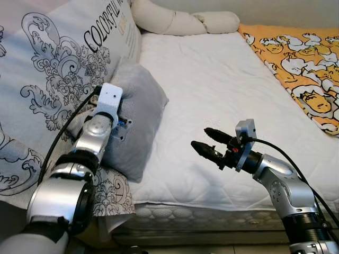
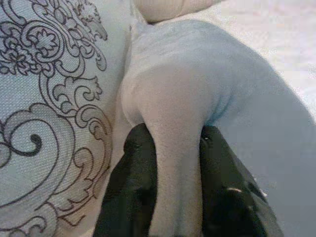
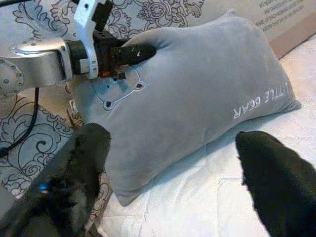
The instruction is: Clean up the room
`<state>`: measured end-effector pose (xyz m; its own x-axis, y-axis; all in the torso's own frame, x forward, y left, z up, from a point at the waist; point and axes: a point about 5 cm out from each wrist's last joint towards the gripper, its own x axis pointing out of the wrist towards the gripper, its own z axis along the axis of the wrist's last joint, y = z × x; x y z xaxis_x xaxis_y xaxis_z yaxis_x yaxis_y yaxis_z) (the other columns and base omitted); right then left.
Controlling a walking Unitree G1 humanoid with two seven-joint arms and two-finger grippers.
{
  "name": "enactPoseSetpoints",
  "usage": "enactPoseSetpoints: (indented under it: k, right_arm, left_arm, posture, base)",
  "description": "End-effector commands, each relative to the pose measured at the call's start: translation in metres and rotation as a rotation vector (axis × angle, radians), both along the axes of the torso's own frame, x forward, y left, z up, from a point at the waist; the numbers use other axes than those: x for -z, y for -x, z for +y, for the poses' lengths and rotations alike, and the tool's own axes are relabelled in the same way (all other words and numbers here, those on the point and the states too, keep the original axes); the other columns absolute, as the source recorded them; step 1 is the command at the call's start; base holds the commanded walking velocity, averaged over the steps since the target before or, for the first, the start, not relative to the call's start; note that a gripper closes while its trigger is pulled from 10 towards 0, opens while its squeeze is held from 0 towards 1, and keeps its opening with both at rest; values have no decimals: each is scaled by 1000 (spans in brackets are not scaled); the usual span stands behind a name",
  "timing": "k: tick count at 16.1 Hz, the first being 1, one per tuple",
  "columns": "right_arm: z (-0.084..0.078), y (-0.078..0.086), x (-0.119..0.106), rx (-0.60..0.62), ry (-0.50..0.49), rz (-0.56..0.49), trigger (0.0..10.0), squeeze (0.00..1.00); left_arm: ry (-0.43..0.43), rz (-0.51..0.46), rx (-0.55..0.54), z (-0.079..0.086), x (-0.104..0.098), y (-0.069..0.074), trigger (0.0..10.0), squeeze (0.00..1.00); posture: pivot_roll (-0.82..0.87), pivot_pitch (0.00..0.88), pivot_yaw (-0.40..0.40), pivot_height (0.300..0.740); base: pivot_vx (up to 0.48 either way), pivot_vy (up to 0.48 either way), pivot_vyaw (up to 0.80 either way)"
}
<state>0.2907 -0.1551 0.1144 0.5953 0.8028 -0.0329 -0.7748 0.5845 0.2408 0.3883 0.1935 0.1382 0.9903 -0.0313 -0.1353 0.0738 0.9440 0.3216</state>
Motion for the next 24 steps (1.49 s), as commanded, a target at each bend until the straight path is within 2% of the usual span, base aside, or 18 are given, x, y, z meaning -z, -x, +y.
enactPoseSetpoints:
  k: [1,3,5,7,9,13,14,15,17,19,21,24]
  right_arm:
    - [-1,1,-2,2,-7,-8,10000,1000]
    - [1,3,-2,-14,-31,-8,10000,1000]
    - [1,4,-3,9,-56,-16,10000,1000]
    - [2,4,-3,30,-77,-24,10000,1000]
    - [5,4,-2,53,-84,-36,10000,1000]
    - [6,1,-2,181,-116,-68,10000,1000]
    - [2,-2,-2,312,-98,-91,10000,1000]
    - [-3,-4,5,455,-32,-56,10000,1000]
    - [-5,-4,11,533,-22,7,10000,1000]
    - [-6,4,12,651,-40,-9,10000,1000]
    - [-8,5,13,756,-86,3,10000,1000]
    - [-9,6,13,774,-44,-13,10000,1000]
  left_arm:
    - [22,-16,12,1,-2,0,10000,1000]
    - [47,23,100,-1,4,4,10000,1000]
    - [45,-41,223,-12,1,10,10000,1000]
    - [72,-183,206,-10,-21,10,10000,1000]
    - [98,-244,190,-8,-34,11,10000,1000]
    - [139,-300,220,-12,-35,22,10000,1000]
    - [146,-289,236,-16,-31,29,10000,1000]
    - [167,-256,244,-20,-22,39,10000,1000]
    - [207,-229,216,-18,-14,48,10000,1000]
    - [257,-187,156,-13,-2,65,10000,1000]
    - [217,-154,167,-14,4,76,10000,1000]
    - [198,-100,123,-10,12,82,10000,1000]
  posture:
    - [10,0,10,740]
    - [12,0,11,740]
    - [13,0,2,740]
    - [36,0,-18,740]
    - [29,0,-13,740]
    - [26,0,-6,740]
    - [24,0,0,740]
    - [18,0,6,740]
    - [11,0,9,740]
    - [16,0,0,740]
    - [17,0,-4,740]
    - [18,0,-4,740]
  base:
    - [0,0,0]
    - [0,0,0]
    - [0,0,0]
    - [0,0,0]
    - [0,0,0]
    - [0,0,0]
    - [0,0,0]
    - [0,0,0]
    - [0,0,0]
    - [0,-407,0]
    - [0,-412,0]
    - [0,-412,0]
